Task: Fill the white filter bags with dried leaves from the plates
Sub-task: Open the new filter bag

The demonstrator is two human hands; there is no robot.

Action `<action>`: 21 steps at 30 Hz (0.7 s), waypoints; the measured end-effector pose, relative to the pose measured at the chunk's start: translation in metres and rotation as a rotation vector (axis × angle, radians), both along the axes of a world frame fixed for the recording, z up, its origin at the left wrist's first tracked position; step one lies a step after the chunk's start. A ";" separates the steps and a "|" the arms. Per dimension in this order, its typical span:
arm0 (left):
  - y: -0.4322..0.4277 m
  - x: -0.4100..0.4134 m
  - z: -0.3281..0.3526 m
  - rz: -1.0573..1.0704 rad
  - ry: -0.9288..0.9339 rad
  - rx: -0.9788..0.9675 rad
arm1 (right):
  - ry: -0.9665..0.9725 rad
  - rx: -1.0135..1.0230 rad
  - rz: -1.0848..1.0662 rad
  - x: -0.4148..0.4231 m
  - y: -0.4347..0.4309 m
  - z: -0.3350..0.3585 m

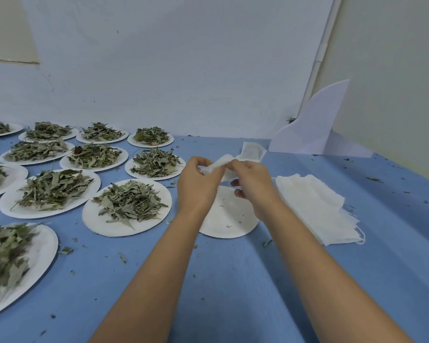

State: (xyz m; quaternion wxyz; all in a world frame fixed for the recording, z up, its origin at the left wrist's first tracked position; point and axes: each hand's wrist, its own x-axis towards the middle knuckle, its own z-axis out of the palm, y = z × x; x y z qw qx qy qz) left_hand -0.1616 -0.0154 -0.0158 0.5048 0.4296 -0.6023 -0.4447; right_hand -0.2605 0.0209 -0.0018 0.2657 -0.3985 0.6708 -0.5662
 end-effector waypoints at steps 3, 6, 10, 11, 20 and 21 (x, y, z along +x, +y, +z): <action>0.004 -0.003 0.001 0.143 -0.145 -0.128 | 0.285 -0.071 -0.105 0.009 0.001 -0.002; 0.010 -0.003 0.001 0.212 -0.300 -0.285 | 0.498 -0.100 -0.165 0.011 -0.001 -0.007; 0.015 -0.002 0.000 0.190 -0.380 -0.284 | 0.766 -0.031 -0.201 0.005 -0.001 -0.016; 0.016 -0.002 -0.001 0.181 -0.397 -0.279 | 0.839 -0.008 -0.190 0.005 -0.001 -0.019; 0.006 0.011 -0.005 0.118 -0.531 -0.401 | 0.970 -0.036 -0.239 -0.004 0.002 -0.012; 0.006 0.010 -0.005 0.118 -0.550 -0.406 | 0.988 -0.061 -0.211 -0.002 0.001 -0.012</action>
